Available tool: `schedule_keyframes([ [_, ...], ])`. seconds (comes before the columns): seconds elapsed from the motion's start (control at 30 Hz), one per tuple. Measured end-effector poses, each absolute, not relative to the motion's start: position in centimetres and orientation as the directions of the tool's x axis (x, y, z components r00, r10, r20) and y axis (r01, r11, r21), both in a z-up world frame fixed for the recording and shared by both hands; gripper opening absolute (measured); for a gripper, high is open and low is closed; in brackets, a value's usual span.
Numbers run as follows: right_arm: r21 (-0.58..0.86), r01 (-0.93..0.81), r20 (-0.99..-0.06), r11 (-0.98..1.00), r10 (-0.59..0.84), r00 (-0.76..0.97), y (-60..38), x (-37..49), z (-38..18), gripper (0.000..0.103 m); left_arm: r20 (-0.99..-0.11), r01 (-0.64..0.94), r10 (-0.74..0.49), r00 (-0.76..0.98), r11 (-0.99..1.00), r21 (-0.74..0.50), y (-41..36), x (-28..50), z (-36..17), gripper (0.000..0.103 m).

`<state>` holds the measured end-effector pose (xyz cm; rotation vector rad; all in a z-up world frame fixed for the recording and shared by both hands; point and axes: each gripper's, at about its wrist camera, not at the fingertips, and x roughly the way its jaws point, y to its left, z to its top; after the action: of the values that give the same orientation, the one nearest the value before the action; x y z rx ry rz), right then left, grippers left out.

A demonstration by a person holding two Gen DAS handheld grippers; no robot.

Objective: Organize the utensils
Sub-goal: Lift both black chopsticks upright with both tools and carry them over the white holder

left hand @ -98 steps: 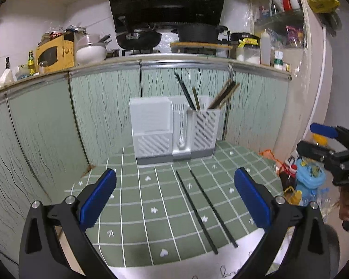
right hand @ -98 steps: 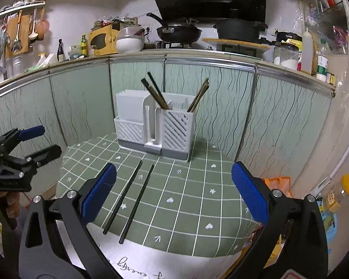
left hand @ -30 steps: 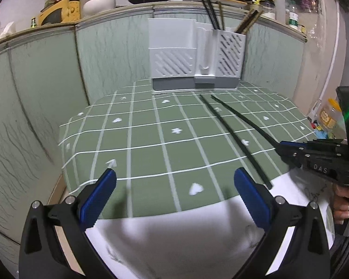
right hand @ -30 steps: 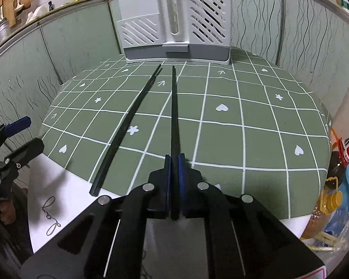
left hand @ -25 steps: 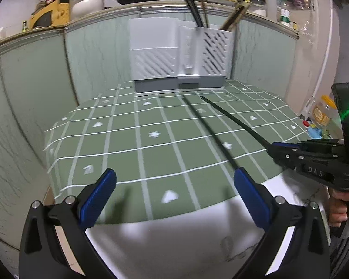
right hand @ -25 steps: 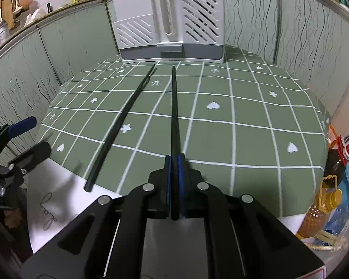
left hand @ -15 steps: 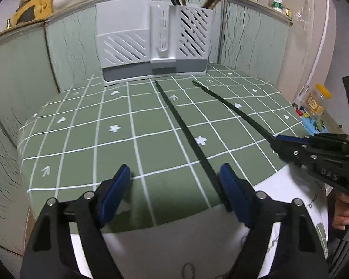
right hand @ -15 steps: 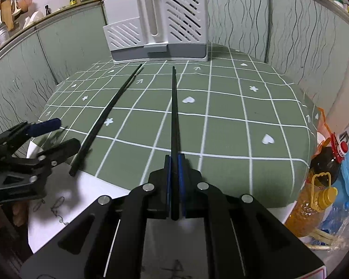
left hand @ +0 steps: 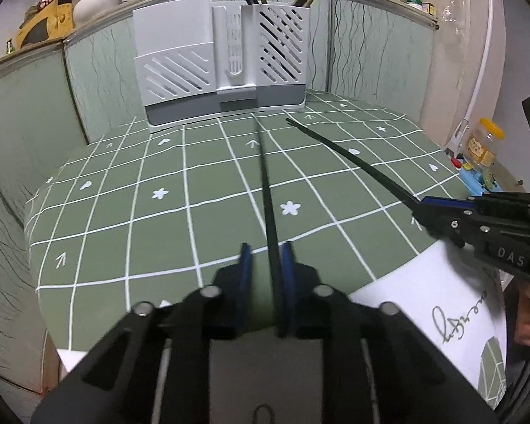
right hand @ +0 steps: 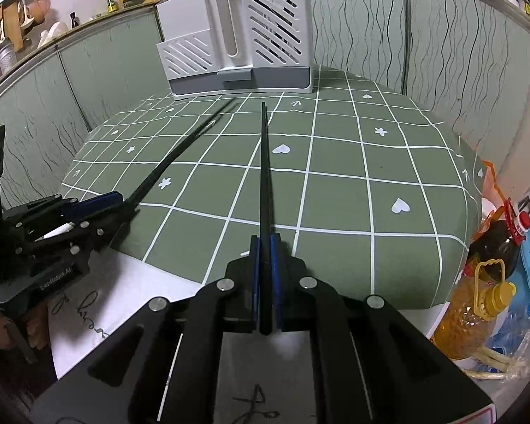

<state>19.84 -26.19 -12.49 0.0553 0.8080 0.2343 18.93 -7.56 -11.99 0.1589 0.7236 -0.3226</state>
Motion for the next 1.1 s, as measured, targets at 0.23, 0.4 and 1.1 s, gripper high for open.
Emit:
schedule_keyframes([
  [0.23,0.165,-0.181,-0.708,0.97,0.244,0.663,-26.4,20.0,-12.4,0.006,-0.676,0.346,-0.267,0.687,0.938,-0.018,-6.6,19.0,-11.4,0.006],
  [0.4,0.175,-0.187,-0.69,0.967,0.256,0.677,-26.5,19.6,-11.3,0.006,-0.638,0.369,-0.3,0.709,0.929,-0.026,-6.1,17.9,-9.6,0.006],
  [1.1,0.178,-0.206,-0.538,0.962,0.271,0.798,-27.6,17.0,-2.4,0.006,-0.507,0.365,-0.346,0.789,0.929,-0.065,-3.5,16.1,-1.6,0.006],
])
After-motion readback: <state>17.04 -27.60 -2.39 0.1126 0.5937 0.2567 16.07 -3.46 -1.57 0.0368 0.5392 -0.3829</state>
